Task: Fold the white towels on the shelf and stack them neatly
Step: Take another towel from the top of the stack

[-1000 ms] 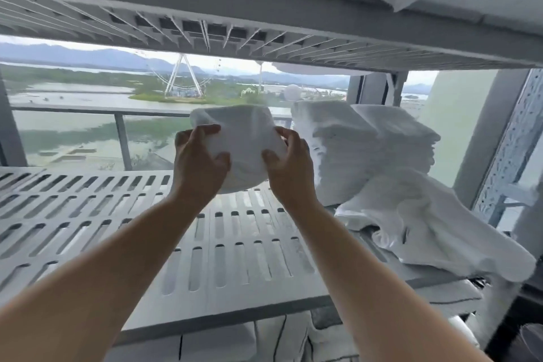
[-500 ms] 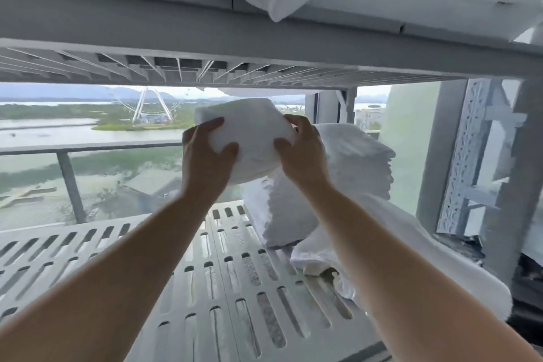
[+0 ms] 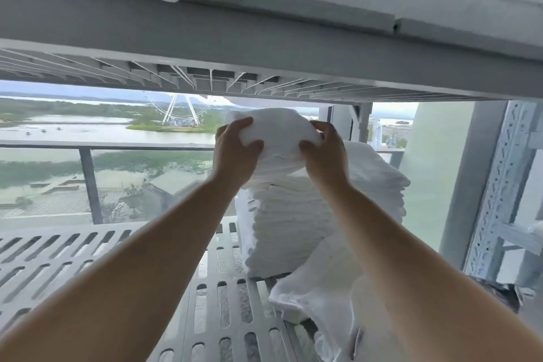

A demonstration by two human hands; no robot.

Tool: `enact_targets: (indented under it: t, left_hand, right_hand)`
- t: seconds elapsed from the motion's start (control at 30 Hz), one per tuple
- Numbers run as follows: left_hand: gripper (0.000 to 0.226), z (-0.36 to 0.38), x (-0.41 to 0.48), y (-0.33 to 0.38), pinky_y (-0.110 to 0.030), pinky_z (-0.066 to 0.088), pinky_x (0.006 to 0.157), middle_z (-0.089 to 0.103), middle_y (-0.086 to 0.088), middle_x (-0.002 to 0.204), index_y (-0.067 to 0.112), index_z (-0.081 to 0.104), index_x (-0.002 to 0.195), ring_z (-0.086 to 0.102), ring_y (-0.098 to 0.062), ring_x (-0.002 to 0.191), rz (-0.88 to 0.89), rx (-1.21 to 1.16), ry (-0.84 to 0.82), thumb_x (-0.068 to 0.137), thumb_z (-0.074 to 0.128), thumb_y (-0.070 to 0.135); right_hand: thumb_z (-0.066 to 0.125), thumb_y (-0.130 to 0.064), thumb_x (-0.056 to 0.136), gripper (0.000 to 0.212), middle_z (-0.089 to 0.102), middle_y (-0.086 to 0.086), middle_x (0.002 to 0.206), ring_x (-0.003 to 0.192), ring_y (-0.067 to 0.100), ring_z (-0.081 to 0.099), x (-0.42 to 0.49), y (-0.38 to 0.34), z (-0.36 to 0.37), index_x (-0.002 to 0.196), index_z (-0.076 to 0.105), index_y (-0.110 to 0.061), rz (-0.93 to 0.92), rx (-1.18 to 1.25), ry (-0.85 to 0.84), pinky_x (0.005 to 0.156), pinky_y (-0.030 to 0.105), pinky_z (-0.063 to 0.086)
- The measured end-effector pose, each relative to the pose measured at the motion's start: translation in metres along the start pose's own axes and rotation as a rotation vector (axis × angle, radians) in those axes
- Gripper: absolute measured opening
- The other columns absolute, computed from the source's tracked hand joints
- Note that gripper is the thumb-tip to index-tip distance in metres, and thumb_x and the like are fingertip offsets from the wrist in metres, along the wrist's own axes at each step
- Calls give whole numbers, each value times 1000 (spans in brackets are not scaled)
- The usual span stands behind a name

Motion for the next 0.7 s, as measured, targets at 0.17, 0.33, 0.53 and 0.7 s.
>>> enact_targets:
  t: [0.17,0.33,0.53,0.7]
  left_hand:
    - [54,21,8,11,-32,50,96,52,0,130,29,62,133,56,-19,112,9,55,18,82,75,14]
    - [48,37,4,-10,-26,55,56,63,-9,125,22,63,134,65,-23,83,-193,175,-38,87,73,19]
    - [55,44,4,0,-40,52,100,63,-13,132,14,60,136,64,-29,112,-246,311,-124,85,76,23]
    - [58,45,9,16,-36,43,107,53,-11,144,15,57,140,54,-27,126,-127,414,-156,85,75,23]
  right_hand:
    - [65,-16,79,45,66,6,112,96,27,64,21,21,-5,123,58,-27,6,57,-75,83,39,52]
    - [62,-21,85,43,65,10,115,93,36,67,23,56,9,127,52,-26,77,-1,-192,80,51,57]
    - [53,-18,83,60,71,2,107,80,28,69,27,65,17,138,45,-41,51,-29,-266,66,38,58]
    - [49,-16,88,53,61,6,117,83,22,58,24,62,15,135,56,-40,-68,-27,-195,58,21,39]
Point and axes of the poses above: each hand's wrist, its own x-axis towards the middle knuckle, its own z-axis out of the palm, y = z × x, the point moved 8 cm from there along x, towards the middle knuckle
